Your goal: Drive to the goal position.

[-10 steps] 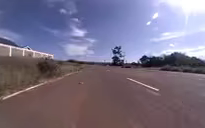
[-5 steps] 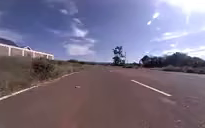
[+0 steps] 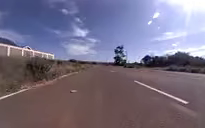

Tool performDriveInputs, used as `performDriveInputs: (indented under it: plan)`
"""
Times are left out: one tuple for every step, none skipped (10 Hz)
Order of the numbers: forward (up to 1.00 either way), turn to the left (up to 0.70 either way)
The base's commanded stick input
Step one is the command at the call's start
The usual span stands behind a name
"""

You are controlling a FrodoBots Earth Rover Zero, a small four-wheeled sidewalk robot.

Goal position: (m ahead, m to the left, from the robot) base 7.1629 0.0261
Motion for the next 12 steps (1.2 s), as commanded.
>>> performDriveInputs:
  plan:
    - [0.97, 0.0]
    - [0.95, 0.0]
    - [0.94, -0.2]
    - [0.94, -0.25]
    - [0.93, -0.3]
    - [0.92, -0.36]
    - [0.91, -0.12]
    - [0.91, -0.08]
    - [0.9, -0.05]
    - [0.9, -0.01]
    - [0.88, 0.0]
    - [0.88, 0.0]
